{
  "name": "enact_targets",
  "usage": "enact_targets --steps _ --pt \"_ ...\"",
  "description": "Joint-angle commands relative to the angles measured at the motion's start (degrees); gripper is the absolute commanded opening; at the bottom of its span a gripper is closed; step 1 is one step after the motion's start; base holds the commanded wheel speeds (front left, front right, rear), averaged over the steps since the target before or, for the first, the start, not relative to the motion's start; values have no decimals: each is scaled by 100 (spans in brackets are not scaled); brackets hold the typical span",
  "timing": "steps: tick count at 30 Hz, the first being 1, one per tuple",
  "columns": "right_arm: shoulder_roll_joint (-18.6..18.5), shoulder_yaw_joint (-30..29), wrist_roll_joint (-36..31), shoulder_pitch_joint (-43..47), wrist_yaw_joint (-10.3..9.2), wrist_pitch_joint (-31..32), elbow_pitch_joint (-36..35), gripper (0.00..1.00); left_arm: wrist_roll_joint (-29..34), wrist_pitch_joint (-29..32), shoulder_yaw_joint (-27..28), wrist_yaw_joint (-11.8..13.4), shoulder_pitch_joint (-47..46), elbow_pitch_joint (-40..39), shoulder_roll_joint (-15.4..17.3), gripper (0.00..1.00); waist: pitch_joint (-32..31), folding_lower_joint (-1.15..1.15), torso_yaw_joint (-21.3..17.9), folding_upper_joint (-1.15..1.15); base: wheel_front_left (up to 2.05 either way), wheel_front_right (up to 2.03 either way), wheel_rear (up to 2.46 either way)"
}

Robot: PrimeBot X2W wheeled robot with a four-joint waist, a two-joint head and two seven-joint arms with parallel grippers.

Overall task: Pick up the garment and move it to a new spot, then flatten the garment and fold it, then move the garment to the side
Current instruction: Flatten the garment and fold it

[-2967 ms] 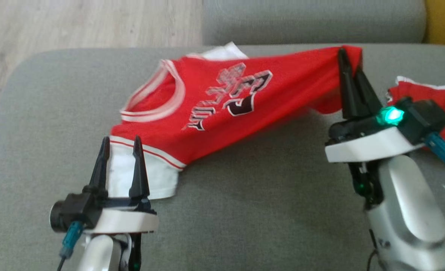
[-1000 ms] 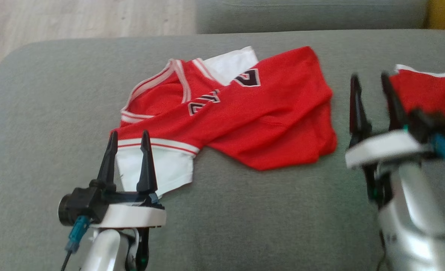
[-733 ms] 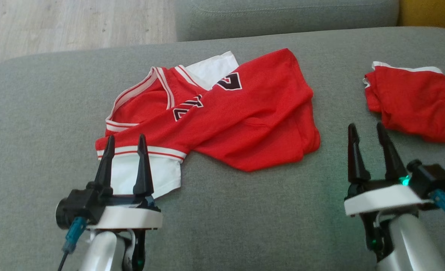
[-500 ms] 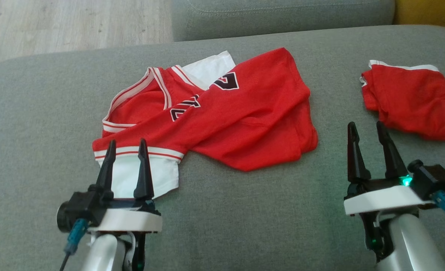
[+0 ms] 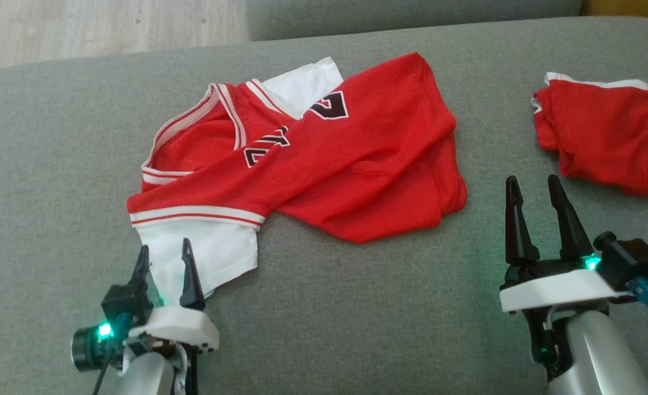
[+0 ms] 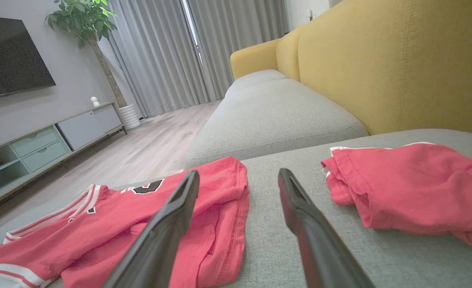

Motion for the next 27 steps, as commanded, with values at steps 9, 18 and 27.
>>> enact_targets --steps 9,18,27 --pt "-1 225 46 -286 -5 -61 -194 100 57 271 261 285 -472 457 234 100 129 0 -68 0 0 0 0" --pt "-1 354 73 -302 -5 -61 -132 100 9 392 218 280 -547 709 296 100 153 0 -79 0 0 0 0" --pt "-1 367 54 -318 -5 -61 -10 100 -61 140 191 274 -570 618 254 100 83 0 -15 0 0 0 0"
